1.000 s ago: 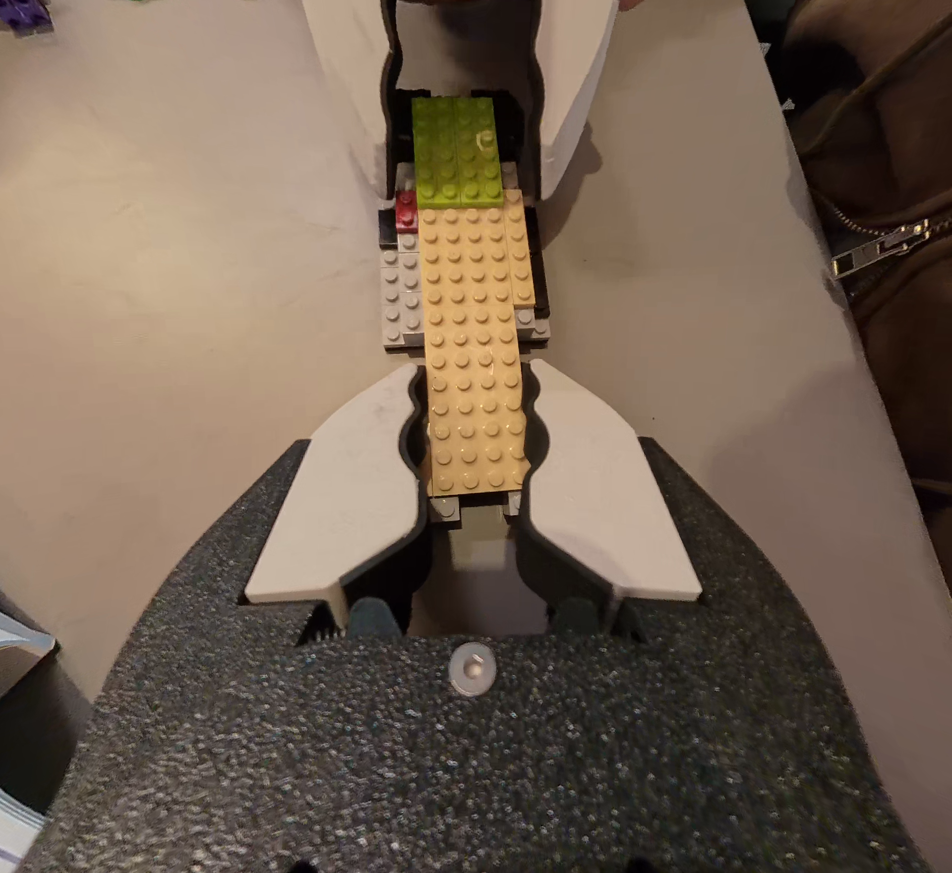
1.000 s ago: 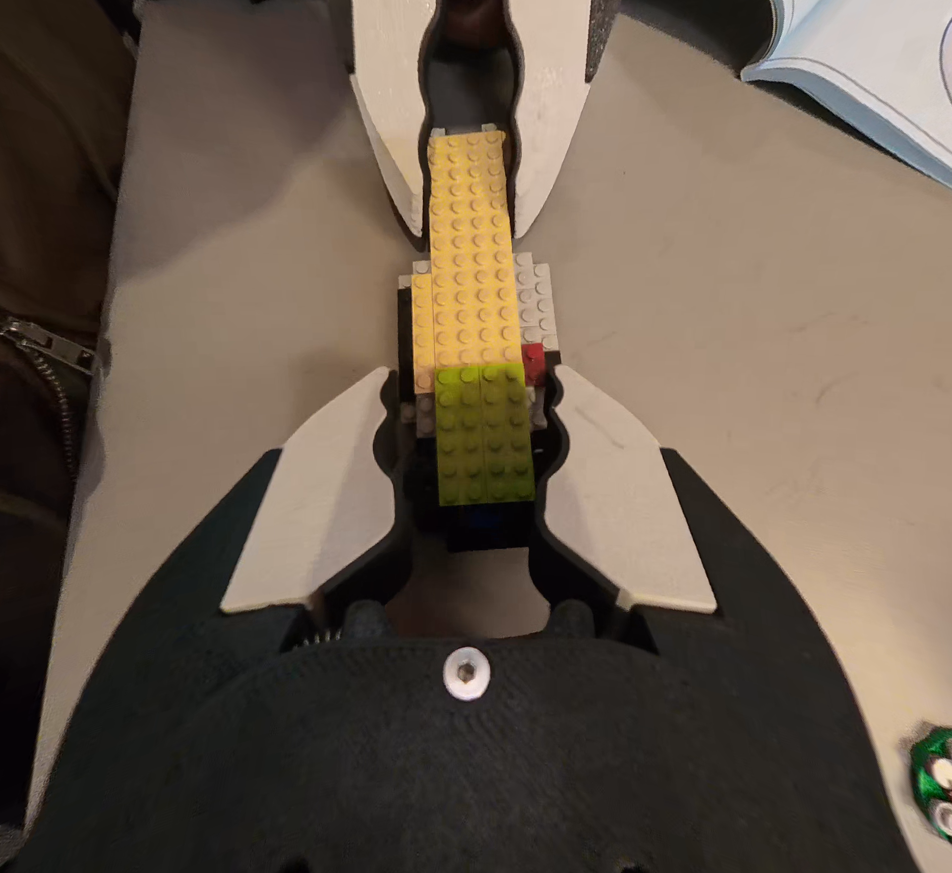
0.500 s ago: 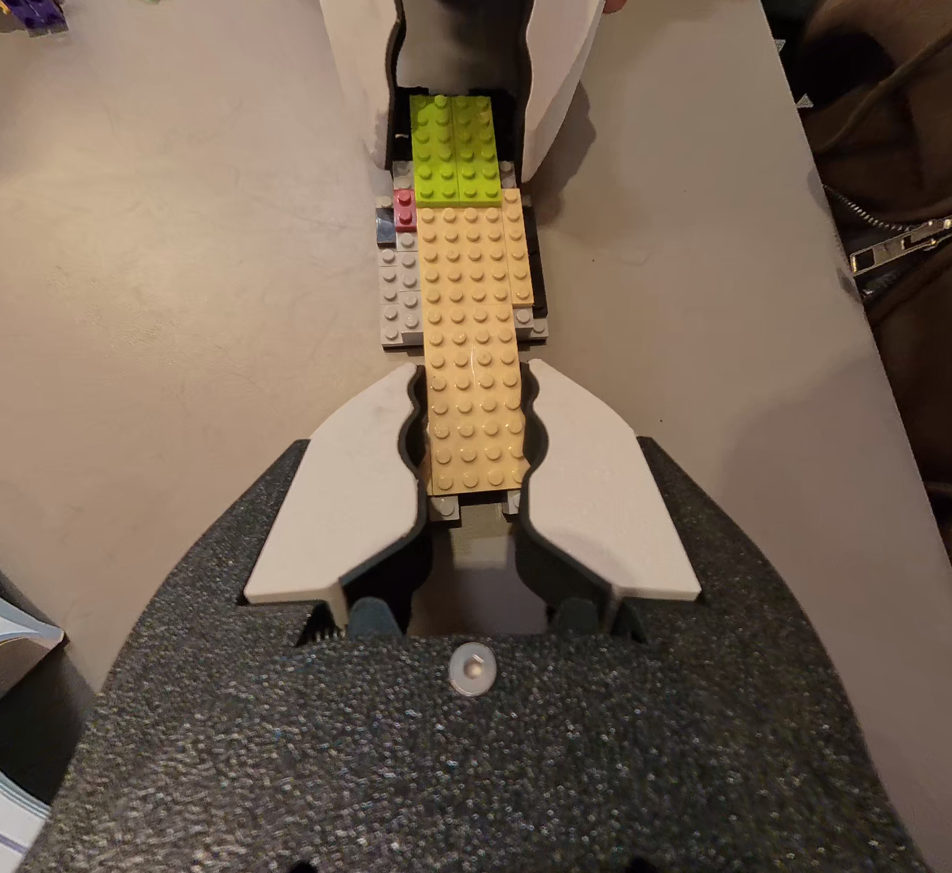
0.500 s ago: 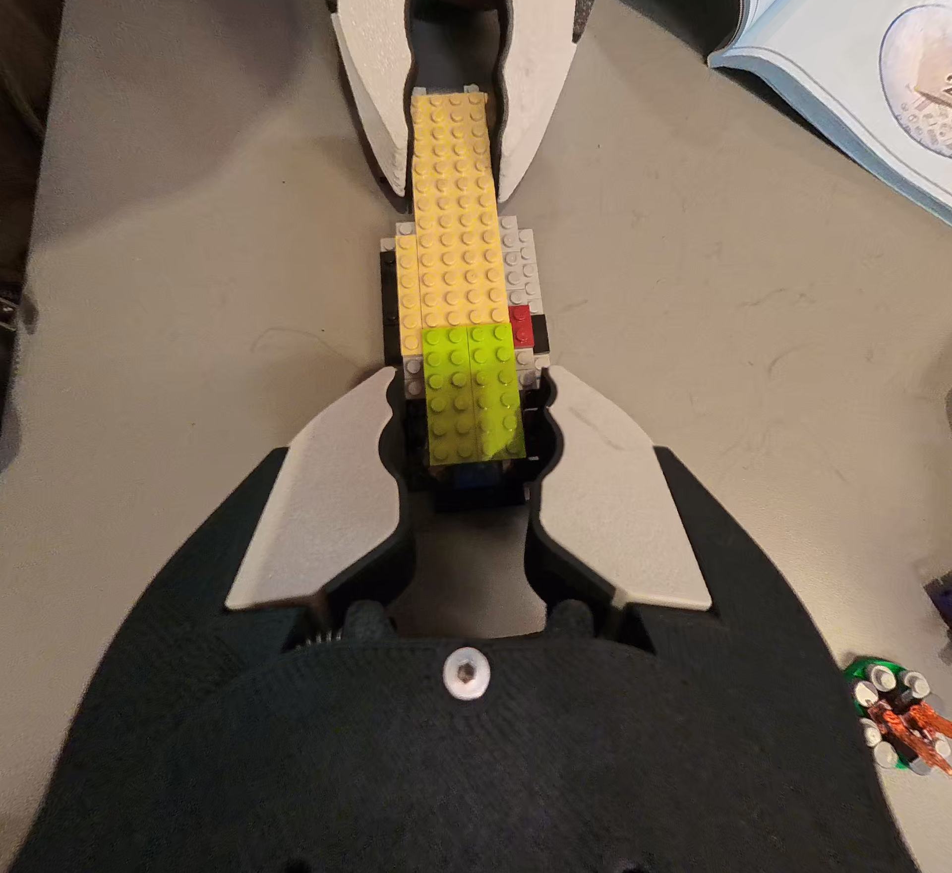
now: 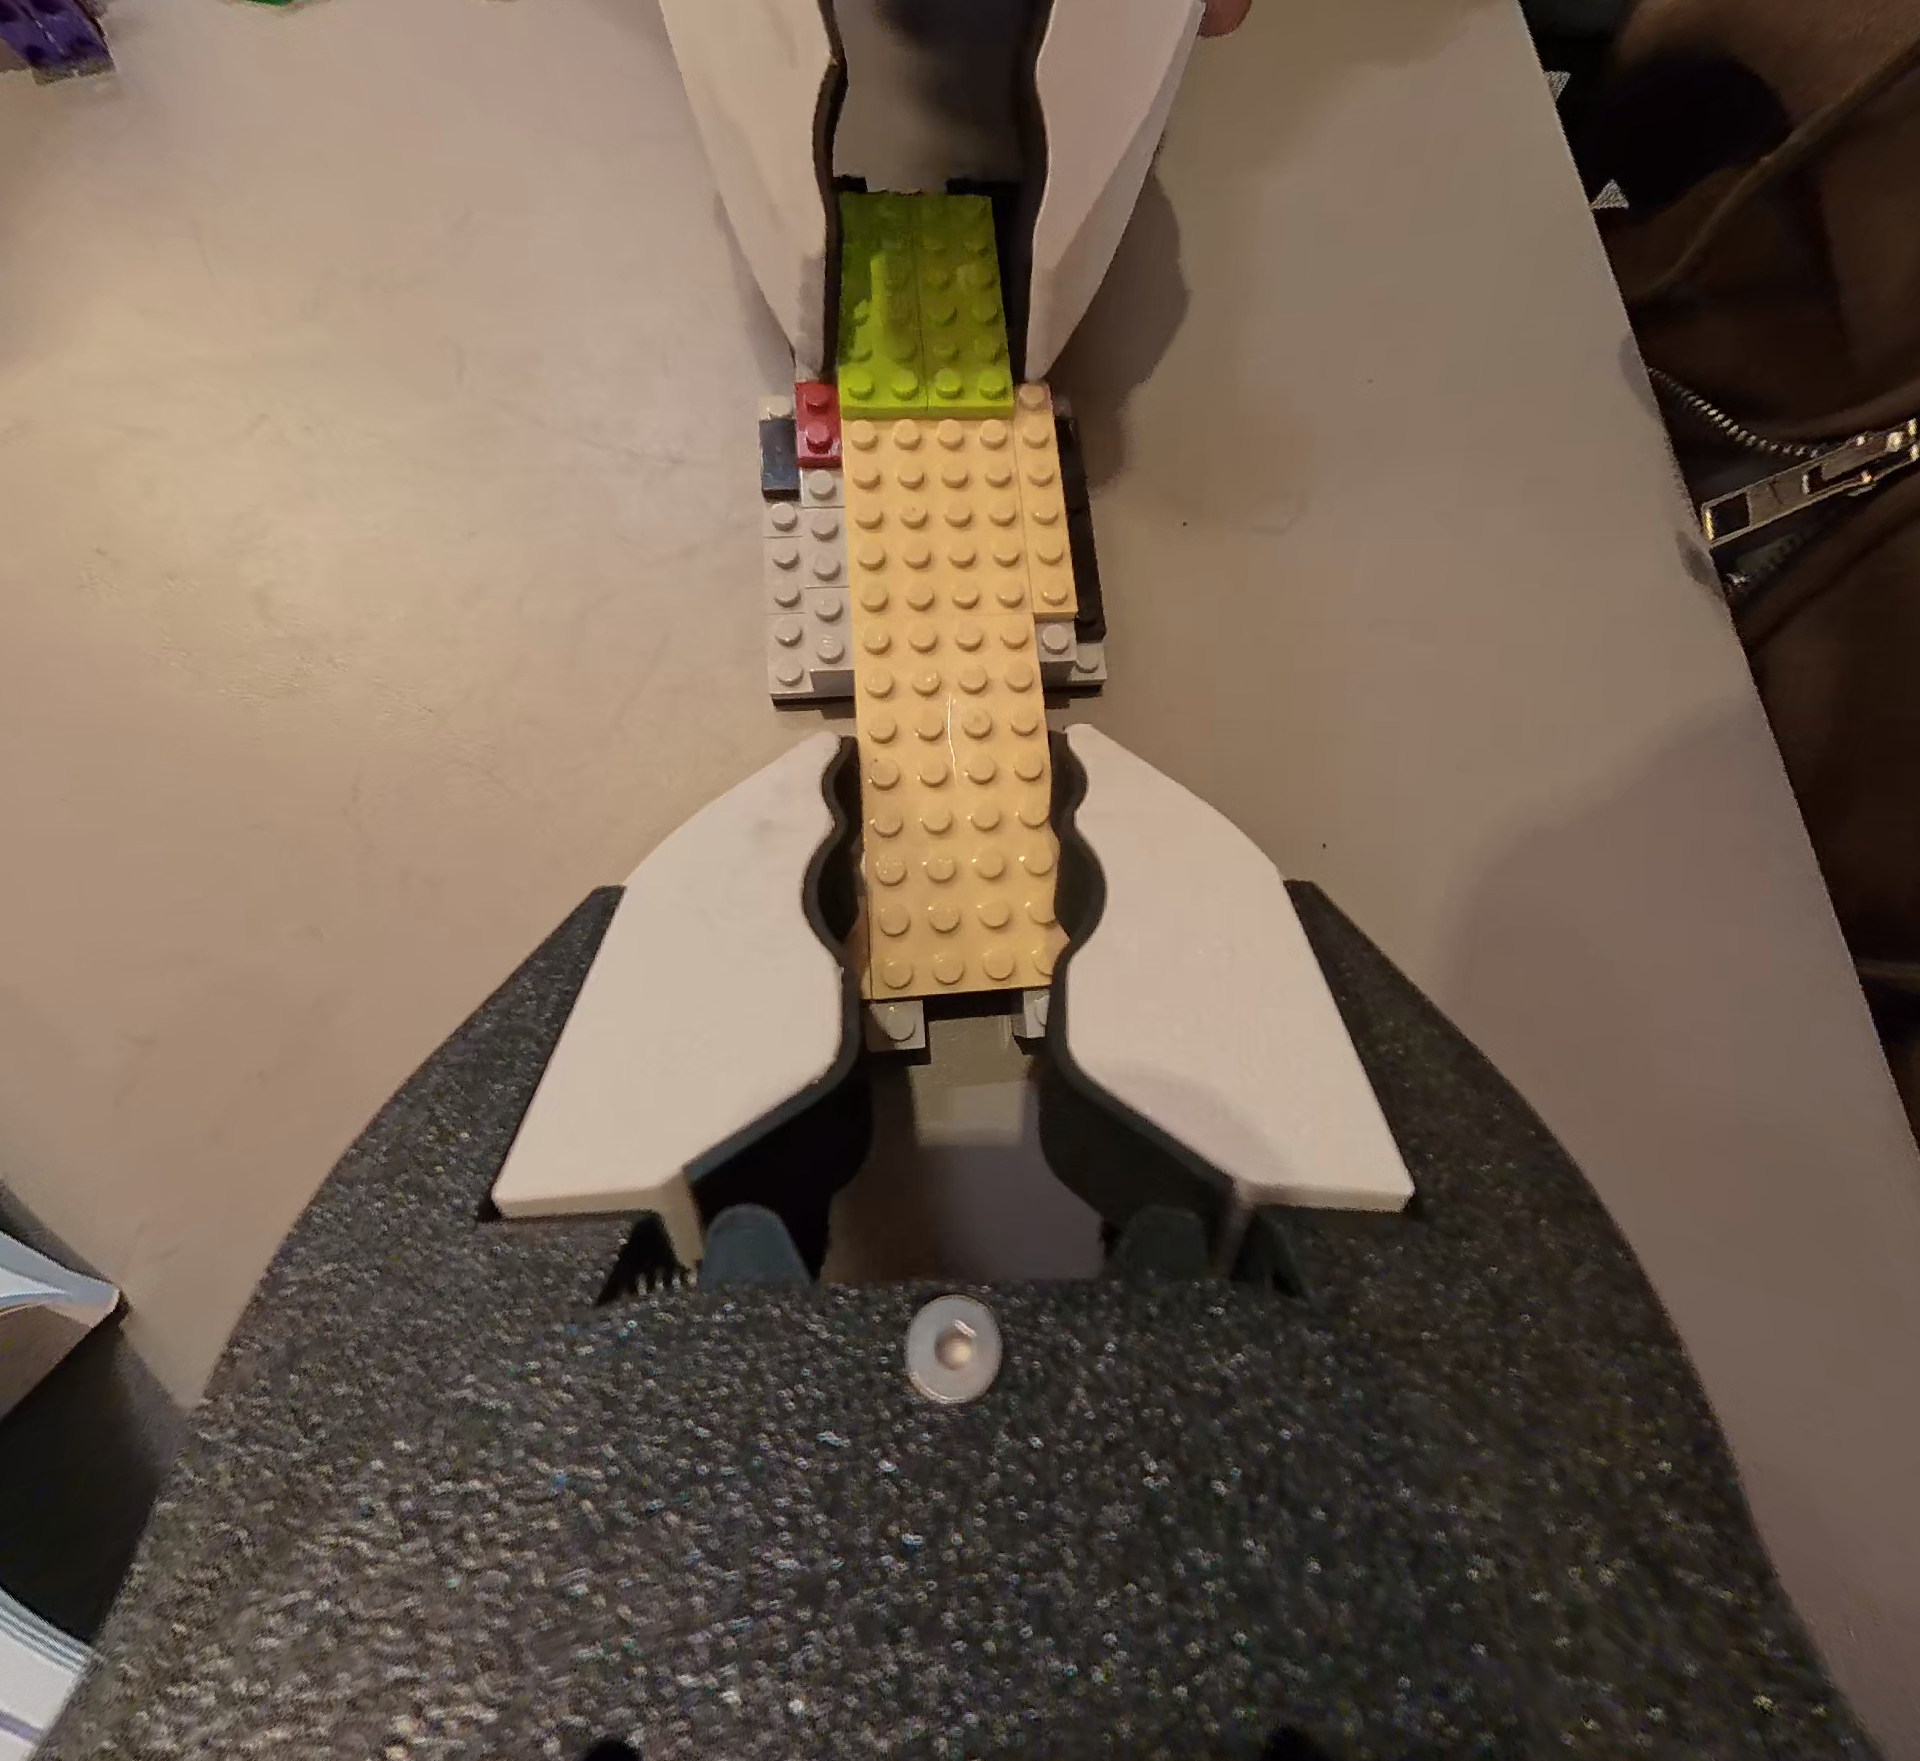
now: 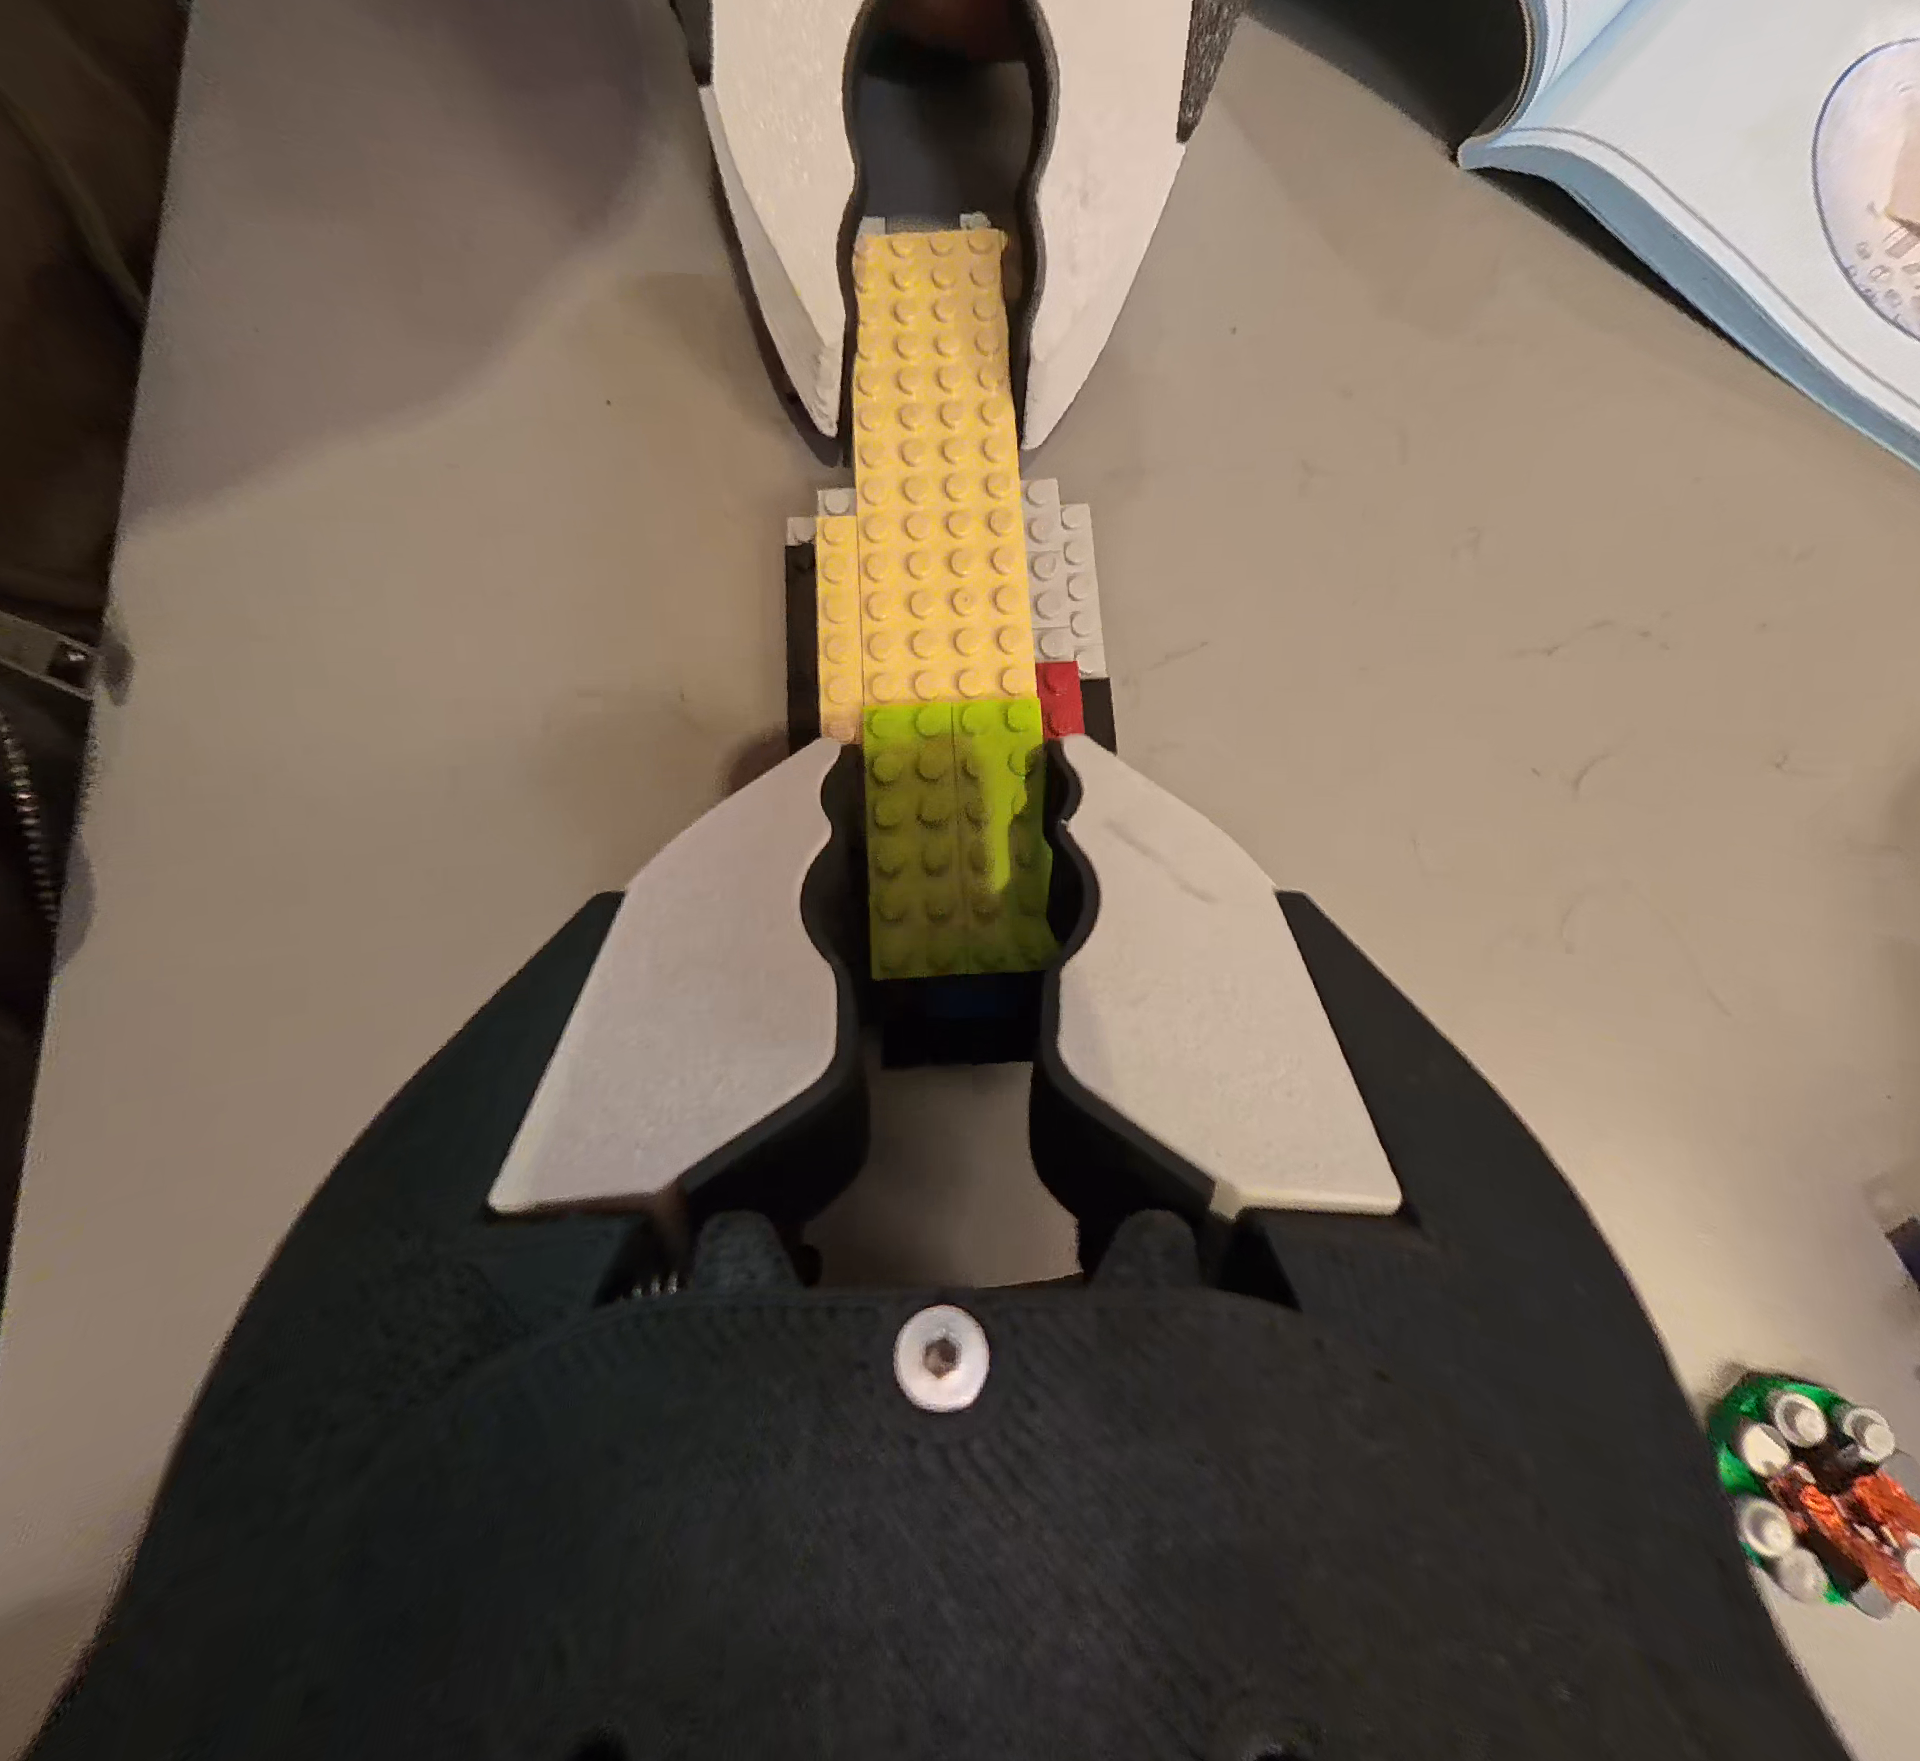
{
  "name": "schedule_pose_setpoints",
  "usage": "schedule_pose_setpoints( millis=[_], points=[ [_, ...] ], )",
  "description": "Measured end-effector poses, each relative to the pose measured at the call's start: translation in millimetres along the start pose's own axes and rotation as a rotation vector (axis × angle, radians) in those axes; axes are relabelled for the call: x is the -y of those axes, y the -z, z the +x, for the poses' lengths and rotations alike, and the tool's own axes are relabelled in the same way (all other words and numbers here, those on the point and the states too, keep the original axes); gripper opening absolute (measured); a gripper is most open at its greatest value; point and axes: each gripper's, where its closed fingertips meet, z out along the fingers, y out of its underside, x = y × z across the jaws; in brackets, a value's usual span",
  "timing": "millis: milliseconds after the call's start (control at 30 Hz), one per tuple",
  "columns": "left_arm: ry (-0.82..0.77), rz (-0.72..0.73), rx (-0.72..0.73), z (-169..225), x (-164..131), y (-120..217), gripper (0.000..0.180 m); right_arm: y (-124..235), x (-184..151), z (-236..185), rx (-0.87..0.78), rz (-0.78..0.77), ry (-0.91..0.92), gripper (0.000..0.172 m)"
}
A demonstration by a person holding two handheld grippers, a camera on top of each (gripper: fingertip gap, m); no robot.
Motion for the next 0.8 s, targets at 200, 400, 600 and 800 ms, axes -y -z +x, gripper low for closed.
schedule_pose_setpoints(
  millis=[200, 400, 600, 800],
  points=[
    [-0.004, -0.001, -0.006, 1.2, -0.2, -0.3, 0.034, -0.2, -1.2, -1.5, 0.002, 0.002, -0.040, 0.033],
    [0.002, -0.004, -0.012, 1.6, -1.0, -0.4, 0.035, 0.8, -1.4, -3.8, -0.029, 0.038, -0.014, 0.033],
    [0.000, -0.006, -0.016, 2.3, -1.4, -0.5, 0.034, 2.2, -0.9, -3.8, -0.081, 0.061, 0.036, 0.032],
    [-0.001, -0.006, -0.017, 2.4, -1.5, -0.8, 0.034, 3.9, -0.4, -3.7, -0.118, 0.070, 0.051, 0.030]
  ],
)
